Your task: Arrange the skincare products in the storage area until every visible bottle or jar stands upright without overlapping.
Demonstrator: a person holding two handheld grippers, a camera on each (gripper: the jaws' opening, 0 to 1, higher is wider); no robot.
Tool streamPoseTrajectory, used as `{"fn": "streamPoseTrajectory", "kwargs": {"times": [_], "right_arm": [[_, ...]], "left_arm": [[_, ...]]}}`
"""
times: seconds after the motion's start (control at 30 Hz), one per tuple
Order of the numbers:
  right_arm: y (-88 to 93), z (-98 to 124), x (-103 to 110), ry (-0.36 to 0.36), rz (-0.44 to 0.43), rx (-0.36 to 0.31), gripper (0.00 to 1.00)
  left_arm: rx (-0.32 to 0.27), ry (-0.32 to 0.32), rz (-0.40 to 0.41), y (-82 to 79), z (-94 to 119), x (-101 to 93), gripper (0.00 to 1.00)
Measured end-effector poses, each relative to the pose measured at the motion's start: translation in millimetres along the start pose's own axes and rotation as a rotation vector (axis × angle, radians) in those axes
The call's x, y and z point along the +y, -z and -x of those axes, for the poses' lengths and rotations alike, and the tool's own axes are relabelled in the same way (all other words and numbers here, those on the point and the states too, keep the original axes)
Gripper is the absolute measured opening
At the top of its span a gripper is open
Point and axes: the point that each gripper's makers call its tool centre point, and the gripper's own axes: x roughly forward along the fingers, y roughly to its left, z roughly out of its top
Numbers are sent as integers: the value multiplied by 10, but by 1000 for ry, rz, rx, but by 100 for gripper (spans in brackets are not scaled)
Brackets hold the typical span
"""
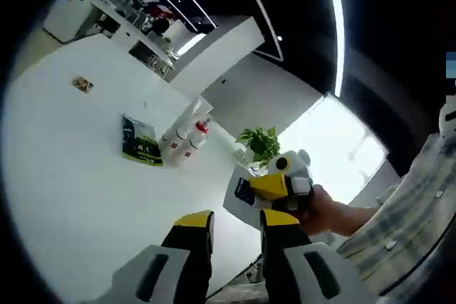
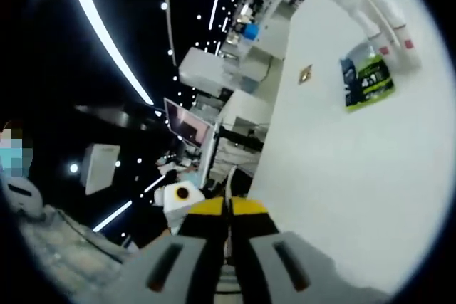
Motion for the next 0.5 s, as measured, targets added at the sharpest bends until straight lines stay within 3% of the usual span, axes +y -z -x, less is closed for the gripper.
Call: {"fn": "streamPoseTrajectory", "kwargs": {"times": [0.1,0.27,0.4,0.5], "right_arm": [[47,-25,62,-28,3,17,1],[71,-35,56,-25,2,16,1],[63,-52,28,-5,4,7,4],[37,-60,-12,12,7,-10,7]], "left_arm": [[-27,50,78,-29,-34,-83,22],[-9,26,83,17,-71,-30,13],[-48,58,138,-25,-42,-59,2],[-82,69,161,-60,-9,-59,1]]}}
